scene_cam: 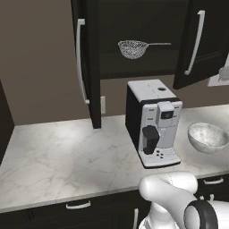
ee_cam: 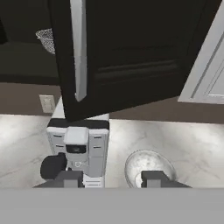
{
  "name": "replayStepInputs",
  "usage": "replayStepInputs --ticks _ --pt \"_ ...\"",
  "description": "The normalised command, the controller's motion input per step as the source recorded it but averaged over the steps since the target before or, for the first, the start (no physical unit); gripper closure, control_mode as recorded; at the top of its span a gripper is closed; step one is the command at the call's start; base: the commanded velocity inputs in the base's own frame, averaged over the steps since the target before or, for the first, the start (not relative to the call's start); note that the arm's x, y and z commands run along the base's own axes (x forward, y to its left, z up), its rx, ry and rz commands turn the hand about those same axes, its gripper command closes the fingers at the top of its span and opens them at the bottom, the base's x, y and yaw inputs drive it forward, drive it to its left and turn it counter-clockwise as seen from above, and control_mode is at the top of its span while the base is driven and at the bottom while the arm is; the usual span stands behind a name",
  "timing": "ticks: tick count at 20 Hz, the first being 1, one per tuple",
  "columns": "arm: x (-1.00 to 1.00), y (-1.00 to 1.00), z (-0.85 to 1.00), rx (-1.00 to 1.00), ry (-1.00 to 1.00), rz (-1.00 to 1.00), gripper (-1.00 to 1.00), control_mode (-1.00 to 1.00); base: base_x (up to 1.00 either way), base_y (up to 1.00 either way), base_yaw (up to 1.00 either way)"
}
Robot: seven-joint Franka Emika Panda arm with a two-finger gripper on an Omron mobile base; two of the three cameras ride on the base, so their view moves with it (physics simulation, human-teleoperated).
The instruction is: Open the cabinet and setup a tea strainer by placing it in the bowl upright.
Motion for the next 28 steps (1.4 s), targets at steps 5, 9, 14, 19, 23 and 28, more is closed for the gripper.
replayStepInputs --ticks 5,9,14,19,23,28 --pt "-0.11 0.37 0.04 -0.17 0.04 0.0 -1.0 -1.0 0.0 0.0 0.0" --pt "-0.09 0.34 0.06 -0.25 0.01 0.0 -1.0 -1.0 0.0 0.0 0.0" --pt "-0.02 0.3 0.05 -0.34 0.01 0.03 -1.0 -1.0 0.0 0.0 0.0" --pt "0.0 0.37 0.06 -0.34 0.01 0.03 -1.0 -1.0 0.0 0.0 0.0" --pt "0.0 0.42 0.19 -0.23 0.0 0.06 -1.0 -1.0 0.0 0.0 0.0" --pt "0.03 0.58 0.09 -0.26 0.02 0.05 -1.0 -1.0 0.0 0.0 0.0"
